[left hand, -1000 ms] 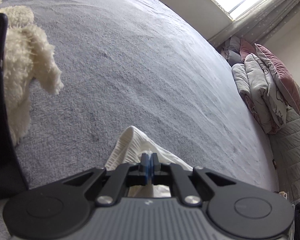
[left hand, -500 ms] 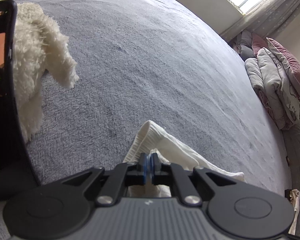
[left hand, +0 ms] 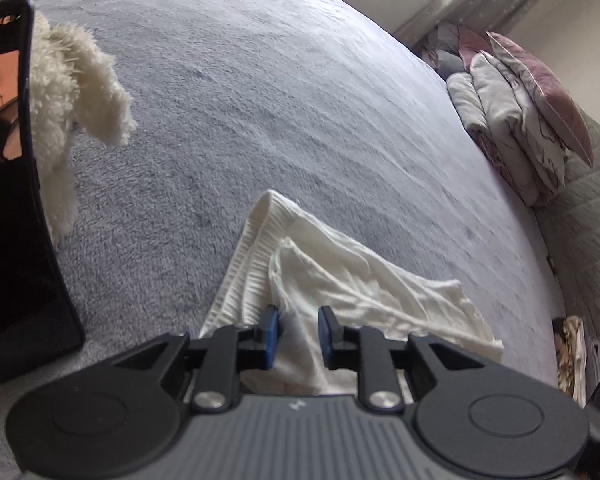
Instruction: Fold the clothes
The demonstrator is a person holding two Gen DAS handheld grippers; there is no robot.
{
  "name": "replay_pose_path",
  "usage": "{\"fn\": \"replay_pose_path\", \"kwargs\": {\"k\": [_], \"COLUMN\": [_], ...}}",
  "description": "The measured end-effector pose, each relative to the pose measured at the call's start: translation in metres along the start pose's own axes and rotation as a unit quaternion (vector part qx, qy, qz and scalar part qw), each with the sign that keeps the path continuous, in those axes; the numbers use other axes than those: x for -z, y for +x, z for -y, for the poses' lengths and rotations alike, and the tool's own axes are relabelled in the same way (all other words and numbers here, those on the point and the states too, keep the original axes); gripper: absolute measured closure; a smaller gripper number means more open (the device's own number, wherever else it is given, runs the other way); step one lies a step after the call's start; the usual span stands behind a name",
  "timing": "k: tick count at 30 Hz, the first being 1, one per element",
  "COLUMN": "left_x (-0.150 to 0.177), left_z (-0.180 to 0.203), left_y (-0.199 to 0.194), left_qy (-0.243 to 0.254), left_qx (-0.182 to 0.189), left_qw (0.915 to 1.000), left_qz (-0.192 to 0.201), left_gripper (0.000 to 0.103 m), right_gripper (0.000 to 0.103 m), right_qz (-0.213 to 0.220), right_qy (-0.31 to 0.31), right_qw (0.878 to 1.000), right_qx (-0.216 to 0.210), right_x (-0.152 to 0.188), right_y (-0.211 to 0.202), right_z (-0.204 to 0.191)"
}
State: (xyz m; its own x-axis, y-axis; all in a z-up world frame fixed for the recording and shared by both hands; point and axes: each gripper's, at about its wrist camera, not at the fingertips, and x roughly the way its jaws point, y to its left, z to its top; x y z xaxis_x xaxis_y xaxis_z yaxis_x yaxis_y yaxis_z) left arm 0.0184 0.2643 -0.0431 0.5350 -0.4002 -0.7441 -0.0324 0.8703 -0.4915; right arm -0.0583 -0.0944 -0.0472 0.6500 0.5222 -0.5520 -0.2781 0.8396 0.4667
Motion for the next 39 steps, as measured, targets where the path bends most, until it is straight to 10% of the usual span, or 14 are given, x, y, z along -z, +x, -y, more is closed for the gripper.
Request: {"fn": "replay_pose_path", "kwargs": {"k": [7,15,29,39], "left_x": [0.009,0.022,-0.006,-0.008], "left_z": [0.006,0.007,-0.011,0.012], "left_y": [-0.006,-0.022,-0.002,0.022], "left_qy": [0.048,0.094,0.004,0.057], "left_qx": [-0.047,-0.201,-0.062,-0.079], "left_qw": [0.9977,0.9746,0.9939,0.9916], "left_qz": [-0.008,0.028,0.091,0.086], "left_gripper": [0.081,0.078,0.059,0.046], "right_gripper": [0.062,0.062,0.062,0.062], "right_qz": [0.007,0.02,0.036,0.049], "right_qy": [0.017,0.048,0.03,0.024], "right_qw": [0.999,0.996,0.997,0.997], "right_qx": [0.048,0.073,0.064,0.058], "right_x": [-0.001,0.005,-0.001,-0.003], "right_y": [-0.024,-0.023,-0.006,0.004], "right_z": [0.053,0.094,0.101,0.105]}}
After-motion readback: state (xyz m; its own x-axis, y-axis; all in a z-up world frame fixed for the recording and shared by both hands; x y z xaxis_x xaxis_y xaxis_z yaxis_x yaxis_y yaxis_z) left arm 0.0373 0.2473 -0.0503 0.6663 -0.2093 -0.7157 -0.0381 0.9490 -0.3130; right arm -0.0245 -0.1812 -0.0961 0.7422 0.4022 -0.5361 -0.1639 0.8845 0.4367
